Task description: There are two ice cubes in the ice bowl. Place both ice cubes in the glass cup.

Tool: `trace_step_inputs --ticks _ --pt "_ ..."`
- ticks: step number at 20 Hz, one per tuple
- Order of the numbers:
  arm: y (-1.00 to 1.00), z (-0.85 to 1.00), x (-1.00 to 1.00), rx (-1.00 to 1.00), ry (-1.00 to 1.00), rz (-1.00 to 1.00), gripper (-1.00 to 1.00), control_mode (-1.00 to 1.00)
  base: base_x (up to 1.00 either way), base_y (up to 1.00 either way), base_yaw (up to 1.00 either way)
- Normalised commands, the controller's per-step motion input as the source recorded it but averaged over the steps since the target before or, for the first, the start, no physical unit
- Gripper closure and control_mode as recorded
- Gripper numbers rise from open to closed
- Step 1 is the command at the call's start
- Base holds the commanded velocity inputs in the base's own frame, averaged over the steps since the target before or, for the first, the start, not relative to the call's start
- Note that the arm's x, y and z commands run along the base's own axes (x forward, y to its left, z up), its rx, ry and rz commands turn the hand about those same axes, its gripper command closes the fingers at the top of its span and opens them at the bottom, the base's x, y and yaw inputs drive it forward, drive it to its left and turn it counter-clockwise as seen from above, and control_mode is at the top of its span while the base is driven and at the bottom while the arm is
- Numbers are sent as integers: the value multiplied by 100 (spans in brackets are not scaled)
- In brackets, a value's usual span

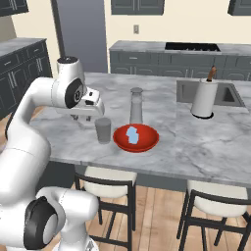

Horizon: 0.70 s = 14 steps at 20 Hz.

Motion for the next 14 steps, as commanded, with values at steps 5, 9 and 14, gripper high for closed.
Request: trace_step_inputs --ticks 5,9,14 --pt "-26 -3 0 3 0 -4 -100 -100 0 0 0" --pt "-78 0 0 9 3 -11 -100 -100 0 0 0" --pt "-50 0 11 3 9 -12 -100 -100 0 0 0"
